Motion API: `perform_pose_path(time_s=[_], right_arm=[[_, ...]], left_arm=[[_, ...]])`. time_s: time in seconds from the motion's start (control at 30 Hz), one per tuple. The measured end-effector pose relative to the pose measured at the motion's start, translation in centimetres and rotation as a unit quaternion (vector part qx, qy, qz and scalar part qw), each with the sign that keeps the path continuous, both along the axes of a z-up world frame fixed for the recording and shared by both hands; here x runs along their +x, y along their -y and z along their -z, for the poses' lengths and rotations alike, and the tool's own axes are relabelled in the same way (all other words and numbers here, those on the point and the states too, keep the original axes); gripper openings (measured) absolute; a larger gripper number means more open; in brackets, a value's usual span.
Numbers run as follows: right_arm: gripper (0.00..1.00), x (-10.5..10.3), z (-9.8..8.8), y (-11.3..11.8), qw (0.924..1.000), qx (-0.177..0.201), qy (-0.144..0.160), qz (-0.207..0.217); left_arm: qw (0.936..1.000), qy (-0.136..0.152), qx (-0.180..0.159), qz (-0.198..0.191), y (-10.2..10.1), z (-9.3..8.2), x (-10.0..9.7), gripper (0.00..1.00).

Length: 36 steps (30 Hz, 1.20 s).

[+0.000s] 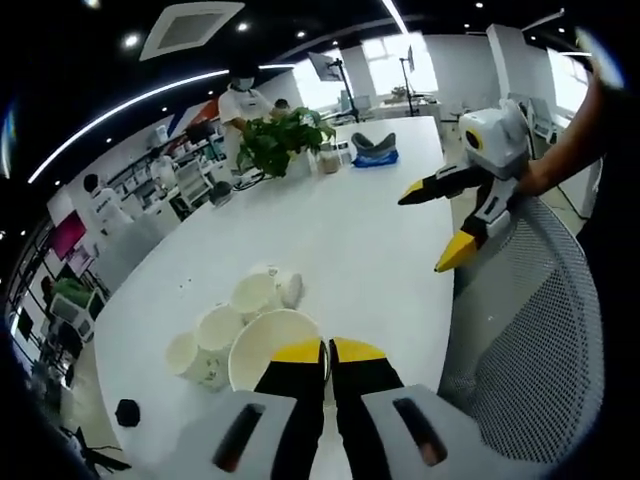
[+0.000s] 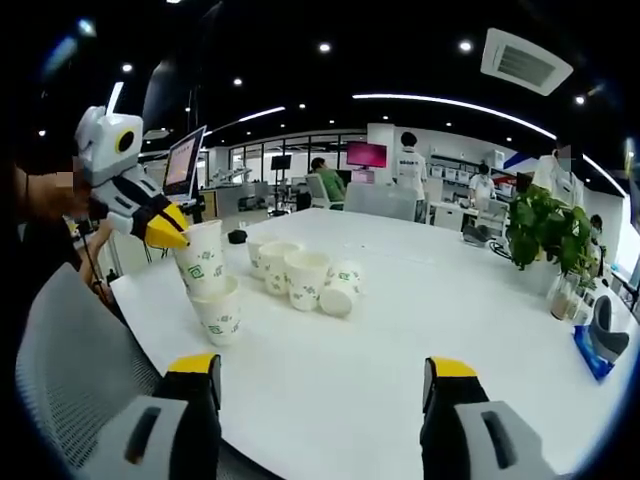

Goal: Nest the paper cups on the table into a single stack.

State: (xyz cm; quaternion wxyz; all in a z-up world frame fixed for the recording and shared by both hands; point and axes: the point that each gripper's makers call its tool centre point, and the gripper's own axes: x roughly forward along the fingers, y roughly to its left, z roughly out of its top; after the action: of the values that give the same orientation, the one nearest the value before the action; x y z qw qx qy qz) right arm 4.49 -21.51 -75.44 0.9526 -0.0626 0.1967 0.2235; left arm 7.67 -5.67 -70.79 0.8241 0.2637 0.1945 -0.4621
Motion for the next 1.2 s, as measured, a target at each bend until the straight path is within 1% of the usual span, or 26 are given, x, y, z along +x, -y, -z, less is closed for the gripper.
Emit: perform_pose_path(time_s=[0.23,0.47,0.77,0.87,1.2], right_arm=[[0.84,-0.1,0.0,0.0,1.0000,-0.001,-0.002,0.000],[0.83,-0.1,0.0,-0.1,1.0000,-0.002,-0.004,-0.001],[0.83,0.0,0.3,0.3,1.0000,-0.003,-0.003,0.001],[0.83,0.0,0.3,0.2,1.0000,-0.004,-0.003,0.001],[0.83,0.0,0.4,0.2,1.0000,-0.005,-0.005,0.001]], left_arm=[[0.9999,-0.010,0.002,0.000,0.1,1.0,-0.1,0.00],[0.9996,-0.026,-0.003,-0.005,0.2,2.0,0.1,0.00],[0.9983,-0.056,-0.016,-0.007,0.5,3.3,0.1,0.00],[0.9983,-0.056,-0.014,-0.004,0.7,3.5,-0.1,0.00],[0.9969,-0.078,-0.006,-0.001,0.9,5.2,-0.5,0.00]])
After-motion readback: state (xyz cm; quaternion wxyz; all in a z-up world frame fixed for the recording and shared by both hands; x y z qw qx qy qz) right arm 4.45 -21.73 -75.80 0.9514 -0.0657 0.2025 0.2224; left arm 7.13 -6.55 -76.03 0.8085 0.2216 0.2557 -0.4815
